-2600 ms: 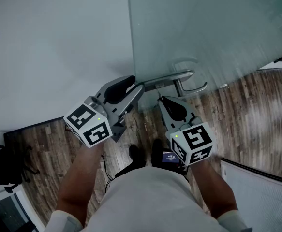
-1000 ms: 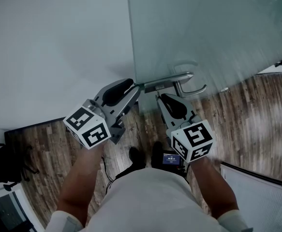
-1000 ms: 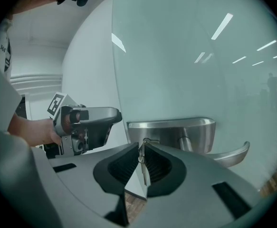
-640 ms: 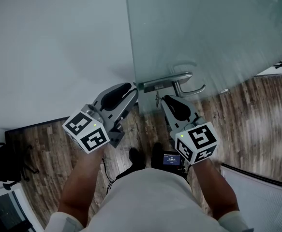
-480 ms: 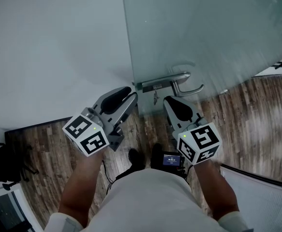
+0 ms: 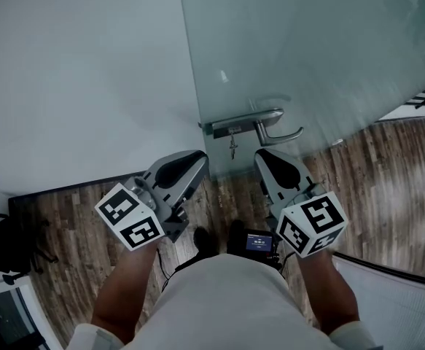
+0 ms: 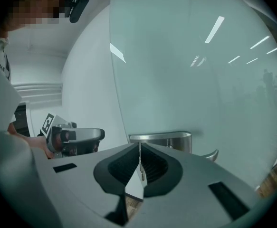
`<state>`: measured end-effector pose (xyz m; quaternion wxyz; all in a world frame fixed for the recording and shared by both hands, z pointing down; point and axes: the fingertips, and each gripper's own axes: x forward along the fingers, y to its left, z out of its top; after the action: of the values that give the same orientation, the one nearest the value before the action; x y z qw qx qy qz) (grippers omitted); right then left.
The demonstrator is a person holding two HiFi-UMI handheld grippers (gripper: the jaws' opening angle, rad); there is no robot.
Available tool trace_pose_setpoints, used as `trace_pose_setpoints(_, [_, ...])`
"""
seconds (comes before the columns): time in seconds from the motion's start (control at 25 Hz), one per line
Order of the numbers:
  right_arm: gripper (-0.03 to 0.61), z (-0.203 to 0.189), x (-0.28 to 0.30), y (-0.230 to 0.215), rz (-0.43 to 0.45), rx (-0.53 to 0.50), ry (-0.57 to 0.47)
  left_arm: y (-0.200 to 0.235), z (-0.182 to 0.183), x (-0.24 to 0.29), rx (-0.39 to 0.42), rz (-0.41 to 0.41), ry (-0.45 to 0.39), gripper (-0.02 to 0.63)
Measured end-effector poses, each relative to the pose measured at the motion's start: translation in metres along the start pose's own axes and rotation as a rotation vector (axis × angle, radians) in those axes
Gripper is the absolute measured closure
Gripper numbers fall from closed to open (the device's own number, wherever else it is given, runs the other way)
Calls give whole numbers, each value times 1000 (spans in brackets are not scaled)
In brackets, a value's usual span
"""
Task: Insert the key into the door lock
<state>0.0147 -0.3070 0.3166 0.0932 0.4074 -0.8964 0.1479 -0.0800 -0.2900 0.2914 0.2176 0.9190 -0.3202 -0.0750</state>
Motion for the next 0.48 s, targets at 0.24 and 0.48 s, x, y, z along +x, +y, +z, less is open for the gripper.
trace_pose_setpoints(0.24, [558, 10, -11, 3, 17, 6, -17, -15, 1, -7, 11, -8, -3, 589])
trace_pose_setpoints(0.48, [560, 19, -20, 9, 26, -6, -31, -25, 2, -13, 24, -1, -3, 589])
